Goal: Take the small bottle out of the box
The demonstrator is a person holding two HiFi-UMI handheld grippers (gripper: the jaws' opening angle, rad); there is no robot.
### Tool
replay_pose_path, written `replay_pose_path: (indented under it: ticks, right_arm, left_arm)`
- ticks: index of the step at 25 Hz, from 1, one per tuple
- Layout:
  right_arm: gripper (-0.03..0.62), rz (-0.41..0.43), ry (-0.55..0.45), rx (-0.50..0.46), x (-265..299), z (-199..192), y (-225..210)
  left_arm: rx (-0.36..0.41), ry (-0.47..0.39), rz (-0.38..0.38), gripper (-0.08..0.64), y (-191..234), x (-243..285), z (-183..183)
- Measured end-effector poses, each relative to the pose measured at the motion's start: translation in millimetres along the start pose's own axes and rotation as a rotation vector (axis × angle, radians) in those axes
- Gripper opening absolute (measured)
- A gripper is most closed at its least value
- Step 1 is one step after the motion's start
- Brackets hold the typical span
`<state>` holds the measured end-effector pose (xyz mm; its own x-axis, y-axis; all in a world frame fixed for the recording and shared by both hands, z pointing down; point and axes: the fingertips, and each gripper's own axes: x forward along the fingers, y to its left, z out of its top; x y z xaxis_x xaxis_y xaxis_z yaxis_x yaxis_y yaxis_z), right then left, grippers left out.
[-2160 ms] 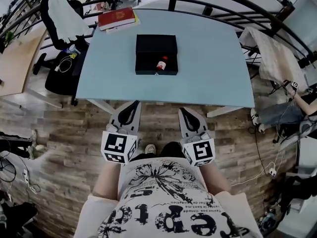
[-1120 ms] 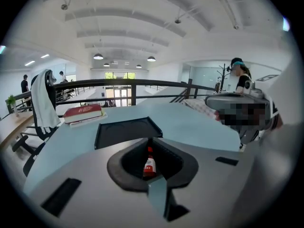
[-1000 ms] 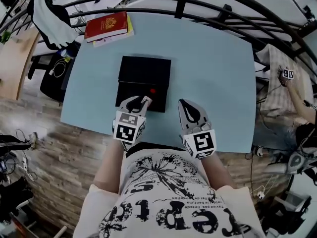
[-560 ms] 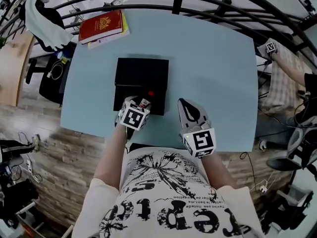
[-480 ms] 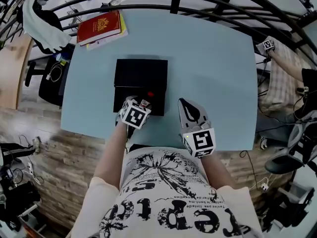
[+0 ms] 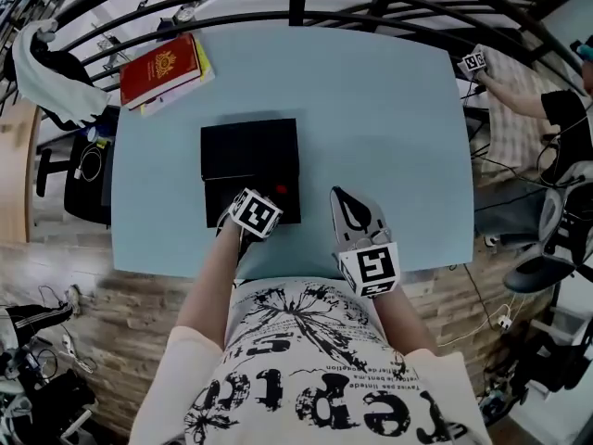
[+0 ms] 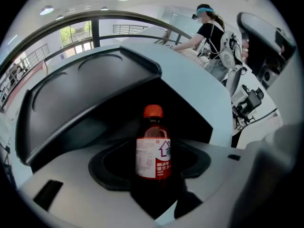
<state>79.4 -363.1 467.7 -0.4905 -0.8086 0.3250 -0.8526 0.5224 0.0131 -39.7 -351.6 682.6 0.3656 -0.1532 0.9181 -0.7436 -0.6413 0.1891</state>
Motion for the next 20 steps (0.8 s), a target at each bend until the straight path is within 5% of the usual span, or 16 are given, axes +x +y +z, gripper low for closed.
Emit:
replay_pose_path:
  ticks: [7,14,20]
  right_arm:
    - [0.011,-0.031,0.013,0.003,-0.5,-2.0,-3.6]
    - [0.011,-0.033,0.005,-0.008,-0.4,2.1,4.1]
    - [0.011,-0.041,-0.011,-0.011,-2.2,8.4,14.3]
  left_arm:
    - [-0.028,-0.042,-0.011,0.233,3.9,-3.9,4.3]
    - [0.053,-0.028,0.034,0.232,5.5,-7.8,-1.7]
    - [0.065,-0.121,0.034,0.232,1.7,-37.2,3.6]
